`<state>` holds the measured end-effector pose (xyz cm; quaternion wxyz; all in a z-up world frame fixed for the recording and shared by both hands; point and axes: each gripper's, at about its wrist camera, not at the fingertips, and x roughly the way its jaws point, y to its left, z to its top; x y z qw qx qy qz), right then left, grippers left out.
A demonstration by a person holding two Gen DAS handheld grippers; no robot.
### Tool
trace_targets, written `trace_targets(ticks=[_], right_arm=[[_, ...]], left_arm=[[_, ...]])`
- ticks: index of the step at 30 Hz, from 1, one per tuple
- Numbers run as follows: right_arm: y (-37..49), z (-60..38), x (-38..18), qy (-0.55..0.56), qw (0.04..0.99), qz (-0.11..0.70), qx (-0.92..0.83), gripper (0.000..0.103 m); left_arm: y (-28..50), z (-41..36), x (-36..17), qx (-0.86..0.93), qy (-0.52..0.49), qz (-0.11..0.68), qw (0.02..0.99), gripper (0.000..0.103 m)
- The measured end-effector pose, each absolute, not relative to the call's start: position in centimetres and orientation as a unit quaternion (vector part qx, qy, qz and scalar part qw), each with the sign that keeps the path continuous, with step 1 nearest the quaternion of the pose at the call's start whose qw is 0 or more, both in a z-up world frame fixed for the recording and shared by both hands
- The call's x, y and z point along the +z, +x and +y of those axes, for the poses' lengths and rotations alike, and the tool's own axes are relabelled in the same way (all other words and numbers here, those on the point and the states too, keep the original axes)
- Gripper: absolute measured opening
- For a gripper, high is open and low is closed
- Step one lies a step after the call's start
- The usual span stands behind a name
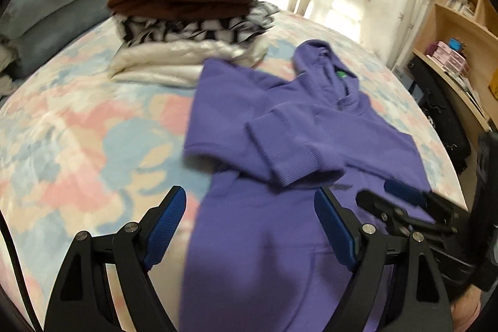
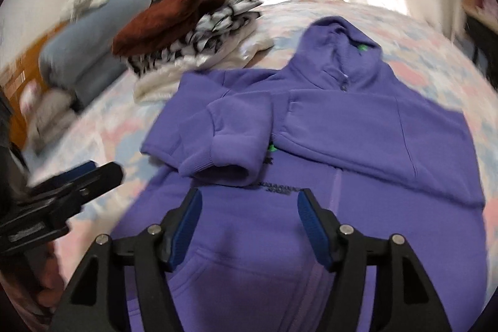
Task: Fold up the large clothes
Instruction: 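Grasp the second folded sleeve's cuff with the right tool to straighten it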
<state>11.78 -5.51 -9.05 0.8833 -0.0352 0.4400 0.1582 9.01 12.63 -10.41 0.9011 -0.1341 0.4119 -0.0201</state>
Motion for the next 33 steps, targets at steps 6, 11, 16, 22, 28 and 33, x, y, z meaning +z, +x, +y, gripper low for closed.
trace_targets(ticks=[6, 11, 16, 22, 28, 33], right_arm=[[13.9, -1.4, -11.6, -0.151, 0.873, 0.443, 0.138, 0.064], [15.4, 1.4, -13.8, -0.255, 0.861, 0.428, 0.103, 0.064], [17.0, 2.8, -13.8, -0.283, 0.859, 0.414, 0.104, 0.028], [18.2, -3.1, -4.5, -0.098, 0.924, 0.353, 0.109, 0.016], [17.9, -17.1, -4.2, 0.148, 0.911, 0.385, -0.013, 0.056], [16.0, -22.7, -11.3, 0.202, 0.844, 0.495, -0.046, 0.065]], left_arm=[[8.6, 15.4, -12.5, -0.002, -0.154, 0.429, 0.89, 0.083], [8.6, 16.9, -13.4, 0.005, -0.17, 0.432, 0.886, 0.083], [8.9, 17.5, -13.9, 0.008, -0.18, 0.435, 0.882, 0.083], [8.6, 17.5, -13.6, 0.007, -0.177, 0.429, 0.886, 0.083], [8.8, 16.9, -13.7, -0.002, -0.177, 0.432, 0.884, 0.083], [9.4, 15.4, -13.8, -0.012, -0.156, 0.44, 0.884, 0.083]])
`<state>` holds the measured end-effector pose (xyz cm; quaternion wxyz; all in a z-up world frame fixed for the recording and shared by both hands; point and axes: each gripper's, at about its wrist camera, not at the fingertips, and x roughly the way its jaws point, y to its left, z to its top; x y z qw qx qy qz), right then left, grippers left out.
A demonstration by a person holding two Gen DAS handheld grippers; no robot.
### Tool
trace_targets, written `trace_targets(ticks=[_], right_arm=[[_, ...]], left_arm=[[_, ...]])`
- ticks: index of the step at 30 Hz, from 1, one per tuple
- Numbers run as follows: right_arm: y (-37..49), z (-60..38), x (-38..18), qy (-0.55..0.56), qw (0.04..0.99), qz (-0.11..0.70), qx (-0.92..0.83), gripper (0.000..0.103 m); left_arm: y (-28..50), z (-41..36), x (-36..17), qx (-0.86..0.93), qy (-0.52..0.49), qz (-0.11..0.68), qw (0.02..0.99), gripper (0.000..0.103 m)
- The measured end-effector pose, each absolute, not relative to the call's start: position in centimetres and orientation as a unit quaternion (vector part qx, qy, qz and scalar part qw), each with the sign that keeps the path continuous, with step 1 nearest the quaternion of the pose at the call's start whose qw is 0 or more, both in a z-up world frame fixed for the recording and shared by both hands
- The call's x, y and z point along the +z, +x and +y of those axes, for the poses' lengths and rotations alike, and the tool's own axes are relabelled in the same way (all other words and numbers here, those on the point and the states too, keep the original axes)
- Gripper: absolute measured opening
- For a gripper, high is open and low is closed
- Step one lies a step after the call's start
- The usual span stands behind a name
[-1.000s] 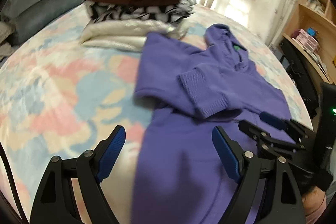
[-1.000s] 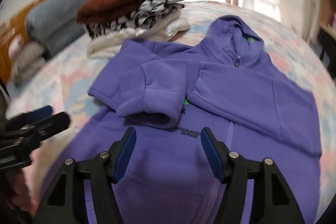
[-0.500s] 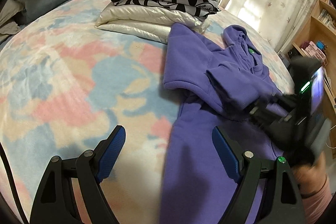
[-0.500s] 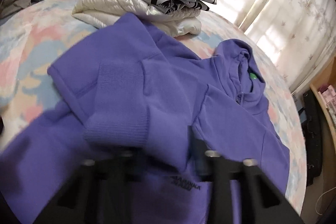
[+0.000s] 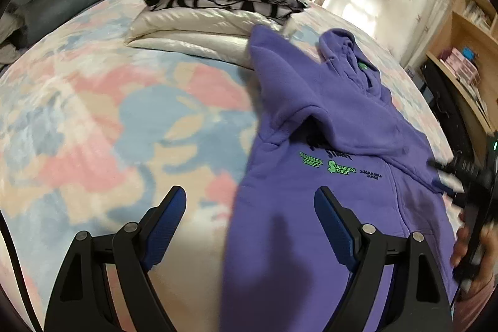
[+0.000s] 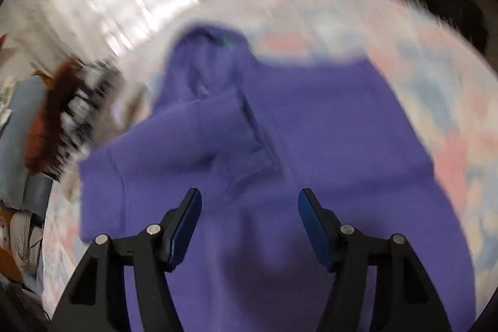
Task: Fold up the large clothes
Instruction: 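Grasp the second folded sleeve's cuff with the right tool to straighten it, then lay the ribbed cuff flat on the chest and open the right tool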
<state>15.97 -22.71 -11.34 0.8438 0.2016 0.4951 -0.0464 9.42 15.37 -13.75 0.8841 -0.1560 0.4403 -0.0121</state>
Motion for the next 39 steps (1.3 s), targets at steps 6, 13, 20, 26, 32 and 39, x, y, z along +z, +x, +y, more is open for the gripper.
trace_targets(ticks=[6, 13, 20, 26, 32, 39], right_arm=[[15.7, -25.1, -13.0, 0.241, 0.831, 0.5, -0.027, 0.065], [23.0, -24.8, -13.5, 0.243, 0.831, 0.501, 0.025, 0.065], [28.3, -23.0, -15.3, 0.203, 0.836, 0.51, 0.015, 0.063], [28.2, -21.0, -12.1, 0.145, 0.862, 0.481, 0.068, 0.008], [25.3, -25.6, -8.8, 0.158, 0.898, 0.412, -0.006, 0.006], [25.2, -26.1, -13.0, 0.138, 0.873, 0.467, -0.008, 0.011]], left_arm=[[11.3, 13.4, -13.8, -0.019, -0.125, 0.446, 0.886, 0.083], [17.4, 10.7, -16.2, 0.003, -0.071, 0.478, 0.875, 0.083], [22.0, 11.8, -18.1, 0.102, -0.085, 0.486, 0.864, 0.083], [21.8, 12.1, -18.3, 0.104, -0.091, 0.471, 0.871, 0.077], [21.4, 12.4, -18.1, 0.093, -0.092, 0.47, 0.873, 0.075], [20.9, 12.9, -17.8, 0.07, -0.103, 0.481, 0.868, 0.075]])
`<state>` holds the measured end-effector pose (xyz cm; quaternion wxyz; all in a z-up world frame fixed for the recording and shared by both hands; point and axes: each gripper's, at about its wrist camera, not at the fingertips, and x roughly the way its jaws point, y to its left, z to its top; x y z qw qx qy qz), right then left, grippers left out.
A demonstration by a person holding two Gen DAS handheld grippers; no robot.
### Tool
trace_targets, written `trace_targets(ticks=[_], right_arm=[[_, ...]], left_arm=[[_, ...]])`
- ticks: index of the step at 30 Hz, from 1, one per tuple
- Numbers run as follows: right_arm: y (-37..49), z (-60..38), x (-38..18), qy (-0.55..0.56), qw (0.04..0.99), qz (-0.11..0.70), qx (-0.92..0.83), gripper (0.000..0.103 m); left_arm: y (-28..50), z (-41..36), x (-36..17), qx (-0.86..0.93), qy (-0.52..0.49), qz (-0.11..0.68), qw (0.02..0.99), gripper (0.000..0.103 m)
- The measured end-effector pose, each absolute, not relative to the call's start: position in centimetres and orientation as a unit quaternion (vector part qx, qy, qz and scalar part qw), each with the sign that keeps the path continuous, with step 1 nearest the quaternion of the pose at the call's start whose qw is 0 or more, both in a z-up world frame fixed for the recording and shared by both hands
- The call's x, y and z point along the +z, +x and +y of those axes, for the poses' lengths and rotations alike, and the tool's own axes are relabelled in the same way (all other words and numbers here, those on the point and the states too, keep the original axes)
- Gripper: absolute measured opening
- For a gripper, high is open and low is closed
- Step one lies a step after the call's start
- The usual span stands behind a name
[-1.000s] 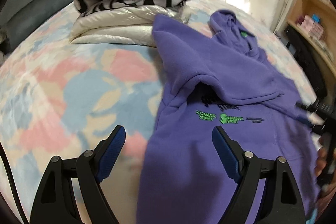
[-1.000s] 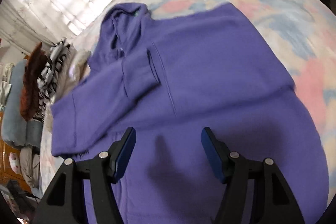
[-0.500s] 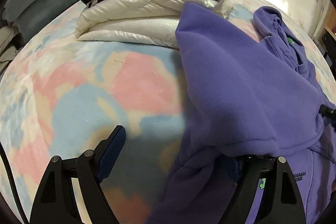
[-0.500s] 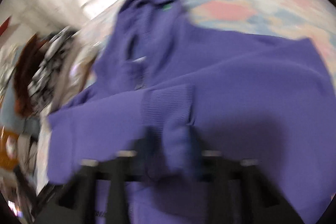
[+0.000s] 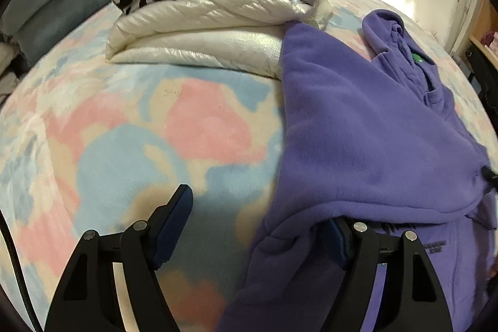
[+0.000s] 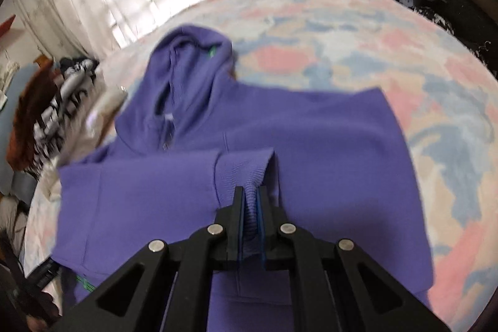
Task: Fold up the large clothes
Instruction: 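Lay the ribbed cuff flat on the chest and open the right tool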
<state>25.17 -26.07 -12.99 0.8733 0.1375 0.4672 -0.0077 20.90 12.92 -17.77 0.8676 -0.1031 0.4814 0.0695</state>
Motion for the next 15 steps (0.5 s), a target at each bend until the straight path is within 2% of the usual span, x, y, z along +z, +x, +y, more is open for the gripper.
trace_targets(ticks=[1, 3, 5, 7, 11, 15], right_arm=[[25.4, -26.3, -13.4, 0.145, 0.868, 0.474, -0.013, 0.012], [25.3, -27.0, -13.8, 0.172, 0.855, 0.489, -0.01, 0.021], [24.8, -28.0, -14.0, 0.203, 0.842, 0.5, -0.003, 0.035], [24.3, -28.9, -13.8, 0.23, 0.837, 0.497, 0.017, 0.044], [24.0, -29.3, -13.6, 0.236, 0.834, 0.498, 0.032, 0.045], [24.5, -29.1, -13.7, 0.238, 0.831, 0.501, 0.041, 0.045]], left_arm=[[20.7, 13.2, -17.6, 0.055, -0.11, 0.489, 0.863, 0.075], [20.3, 13.7, -17.1, 0.022, -0.117, 0.504, 0.856, 0.075], [19.3, 14.2, -16.0, -0.02, -0.114, 0.508, 0.853, 0.075], [18.4, 14.8, -14.6, -0.049, -0.106, 0.5, 0.858, 0.075], [19.2, 15.6, -12.8, -0.062, -0.101, 0.492, 0.863, 0.076], [23.1, 14.3, -13.5, -0.088, -0.123, 0.509, 0.847, 0.077]])
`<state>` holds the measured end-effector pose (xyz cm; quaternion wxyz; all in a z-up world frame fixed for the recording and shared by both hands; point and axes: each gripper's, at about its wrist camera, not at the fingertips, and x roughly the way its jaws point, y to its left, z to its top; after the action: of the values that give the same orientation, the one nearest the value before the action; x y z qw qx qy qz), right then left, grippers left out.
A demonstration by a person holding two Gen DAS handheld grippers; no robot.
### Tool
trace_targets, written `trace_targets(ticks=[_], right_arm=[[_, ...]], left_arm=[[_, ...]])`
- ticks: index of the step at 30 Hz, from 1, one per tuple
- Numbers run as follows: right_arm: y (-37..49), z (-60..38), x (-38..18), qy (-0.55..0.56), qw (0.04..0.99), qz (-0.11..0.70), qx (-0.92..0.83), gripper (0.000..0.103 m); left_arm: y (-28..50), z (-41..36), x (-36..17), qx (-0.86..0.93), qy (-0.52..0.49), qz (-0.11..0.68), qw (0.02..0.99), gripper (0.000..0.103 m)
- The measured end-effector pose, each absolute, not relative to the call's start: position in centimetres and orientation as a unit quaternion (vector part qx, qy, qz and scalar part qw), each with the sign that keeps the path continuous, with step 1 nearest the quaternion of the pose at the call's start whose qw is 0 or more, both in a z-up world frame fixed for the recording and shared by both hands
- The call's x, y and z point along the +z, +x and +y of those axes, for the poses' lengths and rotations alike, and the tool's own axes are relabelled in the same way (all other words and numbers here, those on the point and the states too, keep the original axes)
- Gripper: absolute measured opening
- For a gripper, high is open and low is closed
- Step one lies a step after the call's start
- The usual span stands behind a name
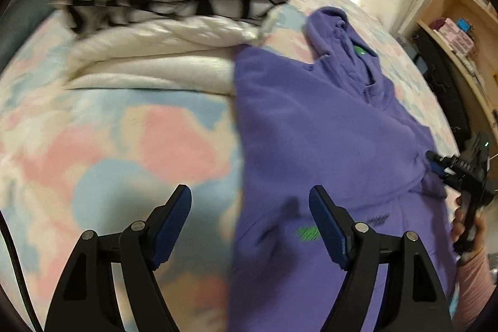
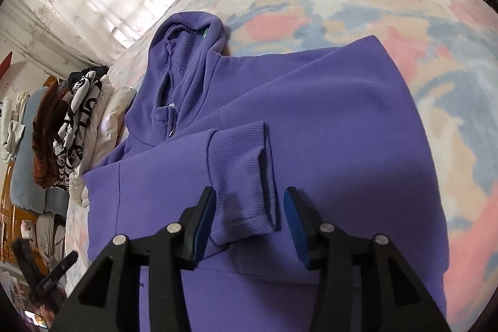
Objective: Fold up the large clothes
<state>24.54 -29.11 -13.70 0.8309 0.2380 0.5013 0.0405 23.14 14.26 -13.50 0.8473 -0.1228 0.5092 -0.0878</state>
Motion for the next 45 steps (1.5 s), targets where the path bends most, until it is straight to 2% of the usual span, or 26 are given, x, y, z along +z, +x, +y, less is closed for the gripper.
trace_targets(ticks=[7, 10, 11, 12, 13, 14, 15, 16, 19, 22, 23, 24, 26, 32, 34, 38, 40, 42, 44, 45], right_arm=[[25.9, -27.6, -14.6, 0.215, 0.832, 0.508, 0.057, 0.045], [26.2, -27.0, -14.6, 0.195, 0.841, 0.501, 0.06, 0.045], [26.3, -26.8, -14.6, 0.189, 0.844, 0.498, 0.062, 0.045], [26.4, -26.5, -14.6, 0.177, 0.848, 0.495, 0.062, 0.045], [26.5, -26.2, -14.6, 0.167, 0.851, 0.494, 0.062, 0.045], [26.6, -25.7, -14.6, 0.154, 0.854, 0.493, 0.065, 0.043], [26.5, -25.4, -14.4, 0.145, 0.859, 0.487, 0.067, 0.036], [26.4, -25.0, -14.0, 0.141, 0.864, 0.476, 0.08, 0.019], [26.0, -24.8, -13.6, 0.137, 0.882, 0.445, 0.074, 0.019], [26.6, -25.4, -15.6, 0.153, 0.859, 0.484, 0.058, 0.025], [26.7, -25.5, -15.3, 0.153, 0.858, 0.487, 0.059, 0.029], [26.8, -25.6, -14.9, 0.148, 0.854, 0.495, 0.058, 0.032], [26.6, -25.5, -13.8, 0.126, 0.858, 0.496, 0.044, 0.037], [26.3, -23.1, -11.2, 0.101, 0.888, 0.443, 0.064, 0.037], [27.0, -21.4, -11.2, 0.107, 0.887, 0.441, 0.081, 0.037], [29.2, -17.2, -12.9, 0.089, 0.881, 0.452, 0.109, 0.037], [30.2, -15.8, -14.2, 0.061, 0.879, 0.461, 0.108, 0.037], [30.7, -15.9, -15.5, 0.037, 0.877, 0.47, 0.086, 0.033], [30.8, -17.2, -15.8, 0.056, 0.876, 0.471, 0.088, 0.022], [30.7, -17.8, -15.6, 0.062, 0.875, 0.472, 0.084, 0.021]], left_arm=[[29.9, 12.2, -18.6, -0.066, -0.126, 0.544, 0.827, 0.077], [30.0, 12.6, -19.5, -0.062, -0.138, 0.526, 0.837, 0.073], [29.8, 12.6, -19.4, -0.063, -0.135, 0.519, 0.842, 0.063], [29.6, 12.6, -19.2, -0.068, -0.131, 0.513, 0.846, 0.043], [29.4, 12.6, -18.9, -0.081, -0.13, 0.505, 0.849, 0.033], [29.0, 12.6, -18.4, -0.082, -0.124, 0.498, 0.854, 0.027], [29.0, 12.7, -18.1, -0.079, -0.117, 0.492, 0.859, 0.021], [28.7, 12.6, -17.6, -0.078, -0.105, 0.483, 0.866, 0.02], [28.6, 12.5, -17.6, -0.082, -0.07, 0.471, 0.876, 0.021], [29.0, 12.9, -18.1, -0.07, -0.07, 0.482, 0.87, 0.042], [29.0, 13.1, -17.8, -0.059, -0.07, 0.483, 0.871, 0.058], [29.1, 13.6, -17.3, -0.045, -0.073, 0.48, 0.873, 0.066], [28.9, 14.7, -16.5, -0.039, -0.077, 0.472, 0.877, 0.066], [30.9, 15.0, -16.0, 0.001, -0.061, 0.46, 0.886, 0.066], [32.0, 15.2, -16.6, 0.007, -0.087, 0.461, 0.883, 0.059], [33.3, 14.4, -17.7, 0.007, -0.104, 0.46, 0.882, 0.034], [33.3, 13.8, -17.9, 0.01, -0.082, 0.451, 0.889, 0.031], [32.9, 13.5, -18.0, 0.01, -0.063, 0.445, 0.893, 0.031], [32.8, 13.7, -17.8, 0.006, -0.063, 0.447, 0.892, 0.031], [32.7, 13.7, -17.7, 0.004, -0.064, 0.449, 0.891, 0.031]])
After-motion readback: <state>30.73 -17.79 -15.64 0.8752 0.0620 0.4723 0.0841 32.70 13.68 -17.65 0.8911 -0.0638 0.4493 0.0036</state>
